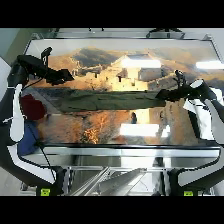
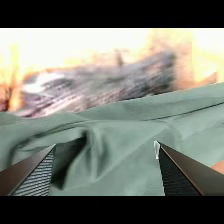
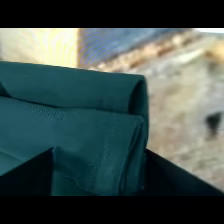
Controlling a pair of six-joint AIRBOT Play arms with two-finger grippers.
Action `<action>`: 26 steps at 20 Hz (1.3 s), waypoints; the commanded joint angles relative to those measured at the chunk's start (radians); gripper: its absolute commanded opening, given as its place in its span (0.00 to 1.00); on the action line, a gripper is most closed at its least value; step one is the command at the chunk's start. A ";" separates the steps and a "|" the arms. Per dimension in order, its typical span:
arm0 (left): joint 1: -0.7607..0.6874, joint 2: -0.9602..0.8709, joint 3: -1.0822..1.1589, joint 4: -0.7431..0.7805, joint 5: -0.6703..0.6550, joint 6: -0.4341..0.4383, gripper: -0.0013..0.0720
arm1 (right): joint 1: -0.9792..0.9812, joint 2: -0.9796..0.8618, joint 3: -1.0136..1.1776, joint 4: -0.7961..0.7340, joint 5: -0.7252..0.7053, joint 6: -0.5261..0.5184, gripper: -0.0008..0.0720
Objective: Fold the shirts.
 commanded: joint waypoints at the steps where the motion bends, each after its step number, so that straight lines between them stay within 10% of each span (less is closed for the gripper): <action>1: -0.037 0.023 0.000 -0.058 0.003 -0.003 0.95 | 0.006 -0.045 0.000 0.096 0.043 -0.035 0.51; 3: -0.089 0.008 0.000 -0.065 0.011 -0.004 0.95 | 0.005 -0.058 0.000 0.139 0.079 -0.080 0.13; 4: -0.119 -0.005 0.000 -0.066 0.017 -0.004 0.78 | 0.004 -0.055 0.003 0.155 0.092 -0.085 0.06; 7: -0.234 -0.063 0.001 -0.084 0.014 -0.004 0.09 | 0.000 -0.023 0.072 0.151 0.185 -0.085 0.05; 8: -0.278 -0.092 0.001 -0.118 0.007 -0.003 0.04 | -0.004 0.000 0.105 0.151 0.222 -0.081 0.05; 18: -0.690 -0.465 0.275 -0.249 -0.158 -0.063 0.04 | -0.038 0.234 0.332 0.237 0.530 -0.010 0.05; 26: -0.531 -0.274 0.384 -0.237 0.028 -0.069 0.04 | -0.010 0.257 0.333 0.368 0.486 -0.017 0.05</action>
